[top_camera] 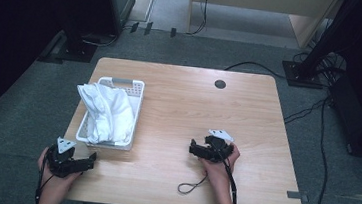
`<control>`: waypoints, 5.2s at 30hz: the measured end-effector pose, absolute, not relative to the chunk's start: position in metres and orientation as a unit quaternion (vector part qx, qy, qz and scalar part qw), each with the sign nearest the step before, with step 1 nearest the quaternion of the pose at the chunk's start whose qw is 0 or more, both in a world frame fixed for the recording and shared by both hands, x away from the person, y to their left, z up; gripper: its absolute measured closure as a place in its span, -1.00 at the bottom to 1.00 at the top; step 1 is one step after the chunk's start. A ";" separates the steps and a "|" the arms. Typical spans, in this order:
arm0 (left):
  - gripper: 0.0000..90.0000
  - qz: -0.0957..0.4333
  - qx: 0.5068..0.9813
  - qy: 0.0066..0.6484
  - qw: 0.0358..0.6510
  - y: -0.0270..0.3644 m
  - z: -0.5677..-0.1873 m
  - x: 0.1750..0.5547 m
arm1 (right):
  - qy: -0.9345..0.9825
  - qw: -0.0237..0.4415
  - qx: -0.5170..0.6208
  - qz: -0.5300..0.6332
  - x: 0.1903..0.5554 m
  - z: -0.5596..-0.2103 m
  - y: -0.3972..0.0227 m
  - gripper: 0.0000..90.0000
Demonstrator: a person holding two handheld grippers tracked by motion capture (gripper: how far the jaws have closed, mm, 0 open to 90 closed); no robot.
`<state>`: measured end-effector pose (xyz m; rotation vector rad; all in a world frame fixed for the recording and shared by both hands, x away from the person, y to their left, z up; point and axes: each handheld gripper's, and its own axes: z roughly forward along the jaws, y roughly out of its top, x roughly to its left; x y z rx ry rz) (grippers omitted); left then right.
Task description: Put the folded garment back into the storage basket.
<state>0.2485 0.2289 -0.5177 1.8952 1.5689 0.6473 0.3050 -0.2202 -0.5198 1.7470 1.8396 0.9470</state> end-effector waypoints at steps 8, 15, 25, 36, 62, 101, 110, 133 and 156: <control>-1.00 0.244 0.712 0.590 0.294 0.229 -0.518 0.249 | 0.656 0.216 0.638 0.341 0.301 -0.521 -0.232 -1.00; -1.00 0.244 0.712 0.590 0.294 0.229 -0.518 0.249 | 0.651 0.220 0.642 0.338 0.297 -0.521 -0.241 -1.00; -1.00 0.244 0.712 0.590 0.293 0.229 -0.518 0.249 | 0.645 0.224 0.649 0.336 0.292 -0.520 -0.256 -1.00; -1.00 0.244 0.712 0.590 0.293 0.229 -0.518 0.249 | 0.637 0.229 0.656 0.335 0.288 -0.519 -0.270 -1.00; -1.00 0.245 0.711 0.591 0.292 0.229 -0.518 0.249 | 0.615 0.239 0.675 0.331 0.274 -0.519 -0.307 -1.00; -1.00 0.245 0.711 0.592 0.291 0.229 -0.518 0.249 | 0.577 0.254 0.706 0.324 0.255 -0.518 -0.360 -1.00; -1.00 0.245 0.711 0.592 0.291 0.229 -0.518 0.249 | 0.566 0.259 0.715 0.318 0.246 -0.519 -0.378 -1.00; -1.00 0.246 0.710 0.593 0.291 0.229 -0.518 0.249 | 0.545 0.267 0.734 0.305 0.228 -0.521 -0.413 -1.00; -1.00 0.246 0.709 0.594 0.290 0.229 -0.518 0.249 | 0.530 0.270 0.741 0.311 0.210 -0.522 -0.438 -1.00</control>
